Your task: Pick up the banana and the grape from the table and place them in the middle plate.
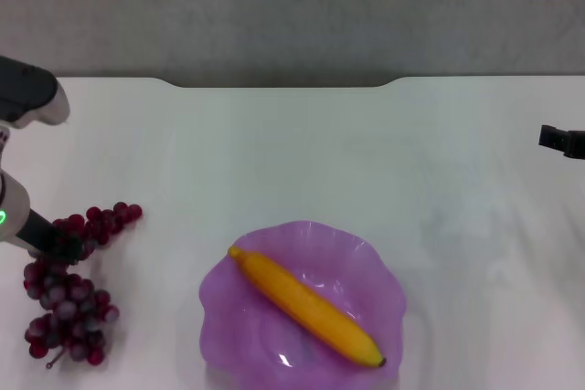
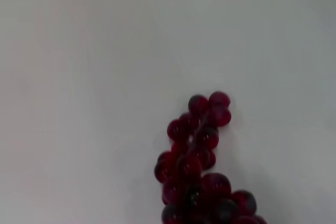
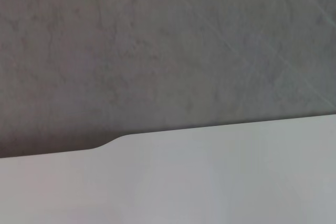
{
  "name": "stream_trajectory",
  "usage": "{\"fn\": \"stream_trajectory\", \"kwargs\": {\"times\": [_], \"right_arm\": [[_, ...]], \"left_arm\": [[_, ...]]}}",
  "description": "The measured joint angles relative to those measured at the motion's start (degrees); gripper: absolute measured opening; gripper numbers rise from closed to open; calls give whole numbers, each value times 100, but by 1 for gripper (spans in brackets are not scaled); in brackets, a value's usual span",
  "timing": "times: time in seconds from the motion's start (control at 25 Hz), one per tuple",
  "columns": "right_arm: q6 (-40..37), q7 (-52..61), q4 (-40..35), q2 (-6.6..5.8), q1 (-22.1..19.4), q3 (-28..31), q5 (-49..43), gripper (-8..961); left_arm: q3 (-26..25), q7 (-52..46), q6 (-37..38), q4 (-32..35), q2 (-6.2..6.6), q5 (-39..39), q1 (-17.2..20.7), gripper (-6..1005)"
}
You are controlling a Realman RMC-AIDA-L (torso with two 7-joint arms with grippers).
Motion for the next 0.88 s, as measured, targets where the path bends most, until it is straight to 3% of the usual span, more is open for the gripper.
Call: {"fn": "stream_trajectory", "kwargs": {"times": [0.28,0.48,0.88], "right_arm": [[0,-1,0,0,3,0,0,853],[0,-4,0,0,3,0,0,853],[0,-11,60,0,12,0,0,853]], "left_arm": [[-210,344,-386,-952,2,-10,196,256],[-498,683,-580,-1392,-64,-50,188,253],[-527,966,-867,-2546,-67,-305,92,245]]}}
